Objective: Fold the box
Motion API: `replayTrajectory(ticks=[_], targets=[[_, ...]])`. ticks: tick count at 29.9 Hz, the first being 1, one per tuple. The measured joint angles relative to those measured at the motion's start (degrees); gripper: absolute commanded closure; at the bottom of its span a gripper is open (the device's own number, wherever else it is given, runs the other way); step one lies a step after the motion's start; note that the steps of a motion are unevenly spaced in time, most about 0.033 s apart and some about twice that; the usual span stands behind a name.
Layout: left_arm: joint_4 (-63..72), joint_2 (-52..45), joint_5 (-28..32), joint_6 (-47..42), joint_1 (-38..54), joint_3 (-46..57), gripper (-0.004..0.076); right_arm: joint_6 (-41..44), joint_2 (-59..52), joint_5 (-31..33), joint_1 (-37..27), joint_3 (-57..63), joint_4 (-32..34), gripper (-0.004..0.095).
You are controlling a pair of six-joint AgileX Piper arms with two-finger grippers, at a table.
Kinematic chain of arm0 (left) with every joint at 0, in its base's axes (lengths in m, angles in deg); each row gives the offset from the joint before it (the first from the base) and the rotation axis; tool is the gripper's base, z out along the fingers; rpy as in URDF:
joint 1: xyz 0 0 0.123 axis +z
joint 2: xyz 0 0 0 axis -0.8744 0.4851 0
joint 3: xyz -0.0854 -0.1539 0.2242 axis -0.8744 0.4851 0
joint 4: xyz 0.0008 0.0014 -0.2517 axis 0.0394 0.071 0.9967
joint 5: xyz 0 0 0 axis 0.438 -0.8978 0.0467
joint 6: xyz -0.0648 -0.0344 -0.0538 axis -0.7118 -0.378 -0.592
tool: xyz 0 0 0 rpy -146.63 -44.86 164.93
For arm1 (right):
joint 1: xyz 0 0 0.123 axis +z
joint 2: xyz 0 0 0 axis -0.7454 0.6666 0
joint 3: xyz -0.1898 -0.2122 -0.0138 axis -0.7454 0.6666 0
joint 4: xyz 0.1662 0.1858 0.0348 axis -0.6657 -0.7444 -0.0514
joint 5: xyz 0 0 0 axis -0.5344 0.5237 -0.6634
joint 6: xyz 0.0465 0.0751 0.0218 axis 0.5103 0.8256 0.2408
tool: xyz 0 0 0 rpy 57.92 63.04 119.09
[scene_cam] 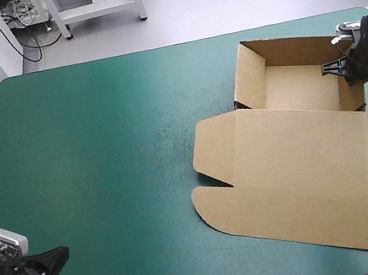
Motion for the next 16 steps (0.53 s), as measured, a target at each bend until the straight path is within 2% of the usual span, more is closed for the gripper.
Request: replayTrajectory(ticks=[2,5,11,16], targets=[[0.00,0.00,-0.05,0.00,0.00,0.00,0.0731,0.00,0.00,0.11,-0.13,0.00,0.55,0.0188],[0.00,0.00,-0.05,0.00,0.00,0.00,0.0731,0.00,0.00,1.52,-0.18,-0.07,1.02,0.0057],[0.00,0.00,-0.05,0.00,0.00,0.00,0.0731,-0.75,-0.65,6.06,-0.18,-0.43,0.97,0.0076],[0.00,0.00,-0.05,0.00,0.00,0.00,0.0731,-4.03,-6.91,6.63,-0.03,-0.43,-6.98,0.0078]])
